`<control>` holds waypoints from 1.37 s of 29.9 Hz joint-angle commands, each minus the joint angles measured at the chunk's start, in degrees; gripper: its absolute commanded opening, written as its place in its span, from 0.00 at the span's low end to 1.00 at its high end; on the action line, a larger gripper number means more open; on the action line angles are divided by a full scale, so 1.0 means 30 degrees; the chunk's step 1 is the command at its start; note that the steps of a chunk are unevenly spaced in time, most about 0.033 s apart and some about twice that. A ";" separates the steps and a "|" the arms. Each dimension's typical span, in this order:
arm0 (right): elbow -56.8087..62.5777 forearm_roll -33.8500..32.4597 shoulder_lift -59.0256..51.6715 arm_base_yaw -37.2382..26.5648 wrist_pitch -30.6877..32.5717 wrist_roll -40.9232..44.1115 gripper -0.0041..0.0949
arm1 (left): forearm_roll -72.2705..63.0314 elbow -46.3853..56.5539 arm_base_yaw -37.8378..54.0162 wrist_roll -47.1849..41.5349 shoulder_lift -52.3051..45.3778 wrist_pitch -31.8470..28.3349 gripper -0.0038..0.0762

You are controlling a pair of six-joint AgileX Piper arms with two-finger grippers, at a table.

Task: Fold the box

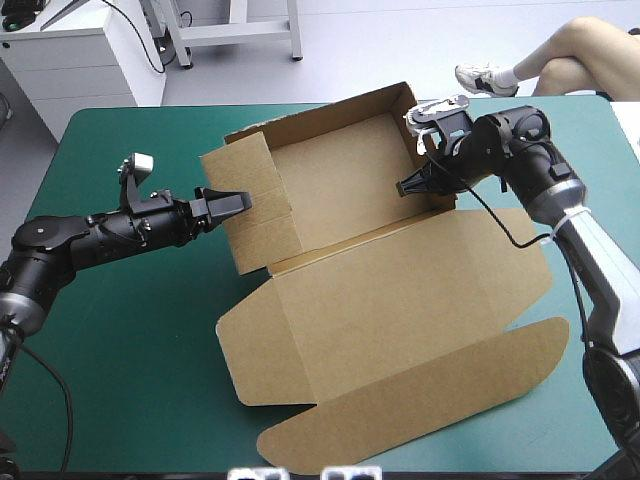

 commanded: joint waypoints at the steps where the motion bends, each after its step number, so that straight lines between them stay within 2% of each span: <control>1: -0.0589 0.0210 -0.0888 -0.0013 -0.0829 0.0023 0.03 | -0.1534 -0.0588 -0.0083 -0.0106 -0.0608 0.0385 0.83; 7: -0.0589 0.0249 -0.0888 -0.0013 -0.0829 -0.0007 0.03 | -0.1565 -0.0683 -0.0083 -0.0106 -0.0678 0.0416 0.82; 10: -0.0589 0.0249 -0.0888 -0.0013 -0.0829 0.0068 0.03 | 0.0522 -0.1428 -0.0279 -0.1331 -0.0854 0.0095 0.82; 15: -0.0589 0.0137 -0.0888 -0.0013 -0.0895 0.0502 0.03 | 0.7485 -0.3965 -0.1919 -0.7503 -0.1664 -0.2684 0.82; 19: -0.0589 0.0137 -0.0888 -0.0013 -0.0895 0.0959 0.03 | 1.3363 -0.5139 -0.3480 -1.3351 -0.1751 -0.3129 0.82; 22: -0.0589 0.0211 -0.0888 0.0153 -0.0936 0.0999 0.03 | 1.5475 -0.5181 -0.4619 -1.6431 -0.1751 -0.3618 0.82; 27: -0.0589 0.0038 -0.0923 0.0786 -0.1303 0.0999 0.03 | 1.7281 -0.5181 -0.6471 -1.8168 -0.1407 -0.4582 0.82; 36: -0.0589 -0.0232 -0.0923 0.1023 -0.1461 0.0999 0.03 | 1.7345 -0.5304 -0.6723 -1.8165 -0.1938 -0.5138 0.82; 41: -0.0589 -0.0457 -0.0923 0.1023 -0.1425 0.1044 0.03 | 1.7345 -0.6836 -0.6723 -1.7409 -0.2768 -0.4455 0.82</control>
